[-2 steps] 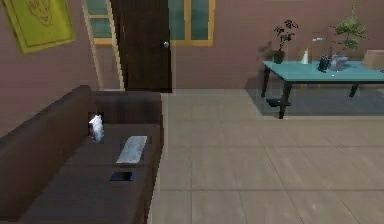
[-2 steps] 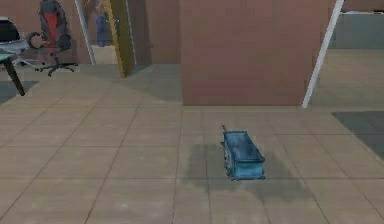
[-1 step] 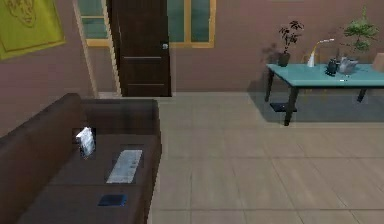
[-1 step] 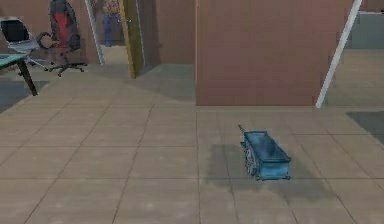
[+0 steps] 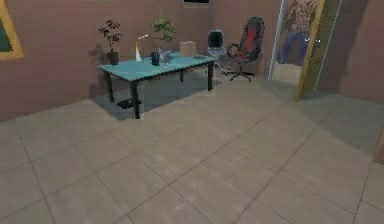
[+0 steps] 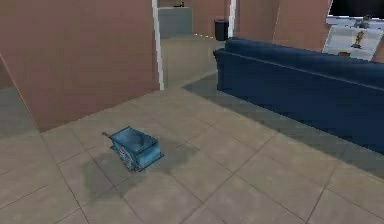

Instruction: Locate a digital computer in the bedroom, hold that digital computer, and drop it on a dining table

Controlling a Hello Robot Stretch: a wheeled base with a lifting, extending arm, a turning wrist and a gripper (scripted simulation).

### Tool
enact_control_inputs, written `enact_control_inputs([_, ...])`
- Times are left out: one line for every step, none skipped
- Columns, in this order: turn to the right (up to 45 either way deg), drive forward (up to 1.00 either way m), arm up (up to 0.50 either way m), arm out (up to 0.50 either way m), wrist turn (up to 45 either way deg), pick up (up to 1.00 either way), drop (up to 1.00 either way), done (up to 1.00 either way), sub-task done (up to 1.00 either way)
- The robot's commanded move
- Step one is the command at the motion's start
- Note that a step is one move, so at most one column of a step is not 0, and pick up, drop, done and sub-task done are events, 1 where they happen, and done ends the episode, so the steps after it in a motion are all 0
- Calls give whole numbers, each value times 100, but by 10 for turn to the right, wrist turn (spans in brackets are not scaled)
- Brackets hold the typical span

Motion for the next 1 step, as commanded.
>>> enact_control_inputs([450, 0, 0, 0, 0, 0, 0, 0, 0])
